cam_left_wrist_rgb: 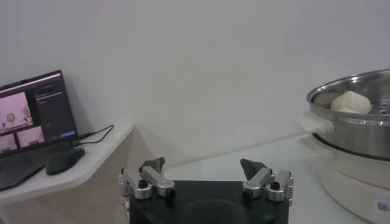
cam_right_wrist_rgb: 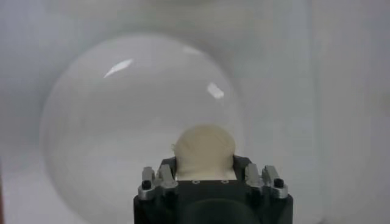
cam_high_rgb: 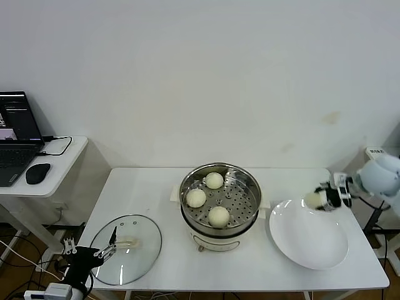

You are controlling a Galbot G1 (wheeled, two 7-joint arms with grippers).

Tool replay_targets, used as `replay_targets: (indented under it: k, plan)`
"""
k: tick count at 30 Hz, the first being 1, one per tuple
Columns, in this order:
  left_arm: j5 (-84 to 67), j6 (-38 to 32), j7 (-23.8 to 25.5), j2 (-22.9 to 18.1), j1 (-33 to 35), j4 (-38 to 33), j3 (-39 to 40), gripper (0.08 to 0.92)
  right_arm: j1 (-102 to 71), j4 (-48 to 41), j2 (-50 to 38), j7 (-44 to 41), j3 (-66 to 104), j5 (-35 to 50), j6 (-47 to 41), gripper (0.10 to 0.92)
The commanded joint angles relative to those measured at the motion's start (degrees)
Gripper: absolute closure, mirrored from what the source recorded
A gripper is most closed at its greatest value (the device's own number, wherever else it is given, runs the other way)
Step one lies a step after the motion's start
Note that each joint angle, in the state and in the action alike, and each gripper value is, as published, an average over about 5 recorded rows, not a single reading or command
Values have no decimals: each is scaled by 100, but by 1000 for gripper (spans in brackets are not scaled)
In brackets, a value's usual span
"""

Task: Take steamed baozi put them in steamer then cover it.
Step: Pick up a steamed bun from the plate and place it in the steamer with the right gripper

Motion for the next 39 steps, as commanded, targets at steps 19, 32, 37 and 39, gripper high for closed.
replay_targets:
  k: [19, 32, 37, 39]
  plan:
    - [-48, -5, -8, -112, -24, -21, -57, 177, 2738, 722, 2594, 1462, -2933, 2844, -2338, 448]
    - [-55, -3, -9, -144, -45, -35, -54, 177, 2016, 227, 2565, 1260, -2920, 2104, -2132, 448]
    - [-50, -3, -9, -157, -55, -25, -42, 177, 1820, 63, 2633, 1285, -2829, 1835, -1997, 448]
    - [-52, -5, -8, -156, -52, -22, -48, 177, 1759, 5, 2653, 1305, -2786, 1753, -1973, 448]
